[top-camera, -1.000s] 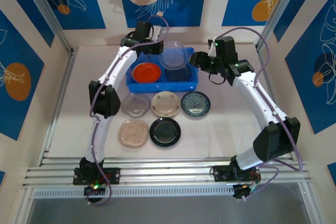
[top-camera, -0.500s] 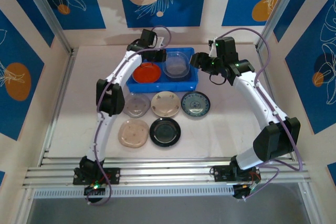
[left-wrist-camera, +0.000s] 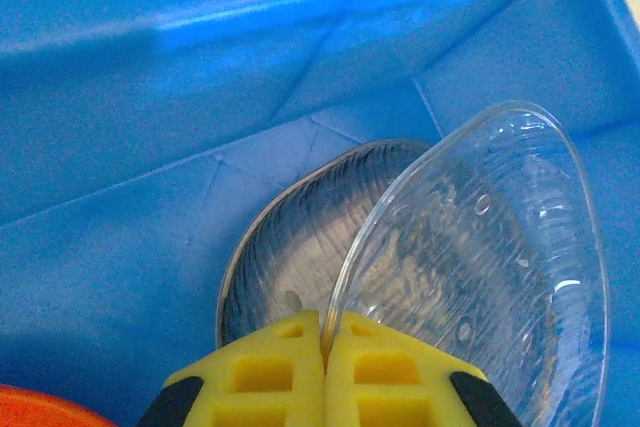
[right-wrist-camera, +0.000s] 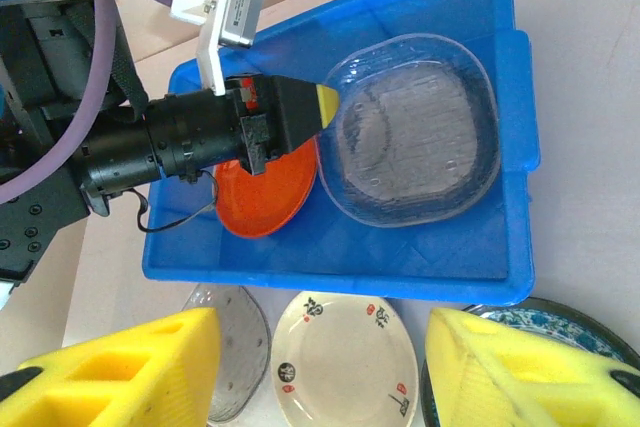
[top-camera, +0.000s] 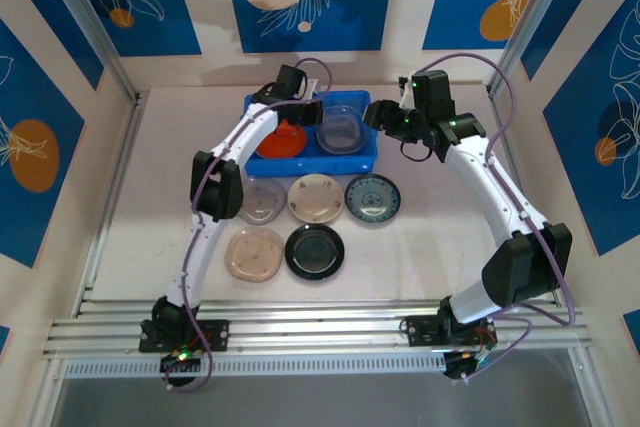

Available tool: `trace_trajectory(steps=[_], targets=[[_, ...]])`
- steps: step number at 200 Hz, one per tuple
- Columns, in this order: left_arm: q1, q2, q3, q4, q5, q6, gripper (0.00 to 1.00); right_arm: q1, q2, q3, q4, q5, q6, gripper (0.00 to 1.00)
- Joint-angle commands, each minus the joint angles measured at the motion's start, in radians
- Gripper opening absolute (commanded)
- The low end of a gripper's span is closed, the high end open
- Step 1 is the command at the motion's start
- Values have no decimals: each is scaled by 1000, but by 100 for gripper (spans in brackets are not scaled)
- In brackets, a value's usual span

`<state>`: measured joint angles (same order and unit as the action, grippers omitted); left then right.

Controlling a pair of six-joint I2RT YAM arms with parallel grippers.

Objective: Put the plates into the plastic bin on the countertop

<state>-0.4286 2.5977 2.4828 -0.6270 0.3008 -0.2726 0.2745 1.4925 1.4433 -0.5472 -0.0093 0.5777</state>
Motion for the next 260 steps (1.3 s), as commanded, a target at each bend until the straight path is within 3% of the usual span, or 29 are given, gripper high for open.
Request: trace_trajectory(steps=[1,17,34,62,107,163,215,260], targets=[[-9,19,5,27,-14,-20,0,-4,12,-13,-7,-27,-14,57],[-9,25,8,37,-11,-26,0,-5,14,-13,-6,-32,-13,57],[-9,28,9,44,-12,-32,17,-5,15,-14,-6,-31,-12,57],[-10,33,12,47,-12,-39,31,-5,18,-8,-7,-33,-12,57],[-10,36,20,41,-29,-44,43,-3,25,-1,-5,-37,-9,57],[-10,-4,21,39,-32,-37,50,1,4,-9,-5,-34,-17,57],[-22,-226,-33,-5,-98,11,68,-16,-67,-78,-28,-37,-18,57],[-43,-555,-374,33,-131,9,99,-84,-175,-279,-2,-92,31,57]])
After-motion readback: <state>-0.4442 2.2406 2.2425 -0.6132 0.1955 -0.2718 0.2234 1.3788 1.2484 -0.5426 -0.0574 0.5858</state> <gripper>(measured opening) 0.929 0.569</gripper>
